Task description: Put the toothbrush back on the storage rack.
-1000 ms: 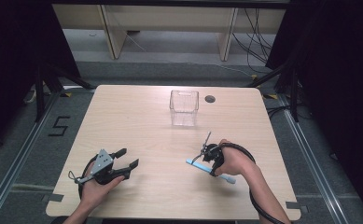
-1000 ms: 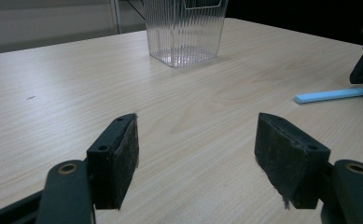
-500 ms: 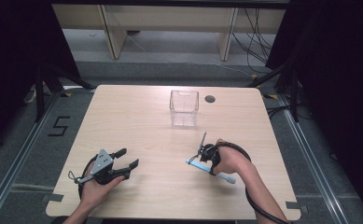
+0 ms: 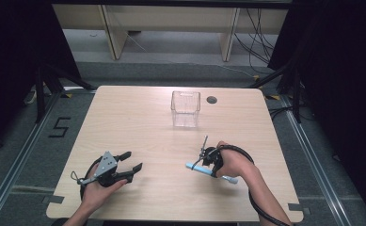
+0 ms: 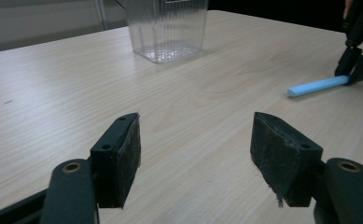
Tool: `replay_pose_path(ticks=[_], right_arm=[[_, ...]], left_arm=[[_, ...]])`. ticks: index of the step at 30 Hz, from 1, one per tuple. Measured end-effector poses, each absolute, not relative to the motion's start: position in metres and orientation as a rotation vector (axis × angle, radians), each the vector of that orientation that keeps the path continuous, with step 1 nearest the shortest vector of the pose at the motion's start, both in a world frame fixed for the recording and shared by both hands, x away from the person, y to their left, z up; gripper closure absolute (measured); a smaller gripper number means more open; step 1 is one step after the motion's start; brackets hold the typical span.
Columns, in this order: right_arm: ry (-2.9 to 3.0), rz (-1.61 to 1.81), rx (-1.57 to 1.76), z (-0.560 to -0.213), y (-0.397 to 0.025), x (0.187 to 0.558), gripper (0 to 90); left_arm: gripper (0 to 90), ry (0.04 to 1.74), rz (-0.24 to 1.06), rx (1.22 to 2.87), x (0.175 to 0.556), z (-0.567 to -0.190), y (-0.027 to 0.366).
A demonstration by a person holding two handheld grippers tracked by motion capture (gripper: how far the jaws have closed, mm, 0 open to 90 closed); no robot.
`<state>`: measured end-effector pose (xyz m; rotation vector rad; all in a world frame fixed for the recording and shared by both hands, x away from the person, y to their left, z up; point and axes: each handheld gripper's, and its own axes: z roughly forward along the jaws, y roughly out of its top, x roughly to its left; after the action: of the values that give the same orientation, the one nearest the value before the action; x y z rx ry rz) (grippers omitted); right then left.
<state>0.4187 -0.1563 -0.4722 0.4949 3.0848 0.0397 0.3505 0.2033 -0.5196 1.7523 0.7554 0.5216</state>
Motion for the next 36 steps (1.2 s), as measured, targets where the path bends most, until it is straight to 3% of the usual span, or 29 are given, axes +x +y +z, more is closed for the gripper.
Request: replay_pose_path(ticks=[19,27,36], right_arm=[[3.12,0.123,0.232,-0.438,-0.123,0.395,79.2],[3.131,0.113,0.157,-0.433,-0.112,0.392,79.2],[3.126,0.139,0.041,-0.431,-0.105,0.394,79.2]], left_arm=[[34.6,0.38,0.278,1.991,0.365,-0.492,0.139],[39.5,0.242,0.231,2.079,0.37,-0.492,0.114],[52.6,0.162,0.191,2.107,0.373,-0.499,0.104]])
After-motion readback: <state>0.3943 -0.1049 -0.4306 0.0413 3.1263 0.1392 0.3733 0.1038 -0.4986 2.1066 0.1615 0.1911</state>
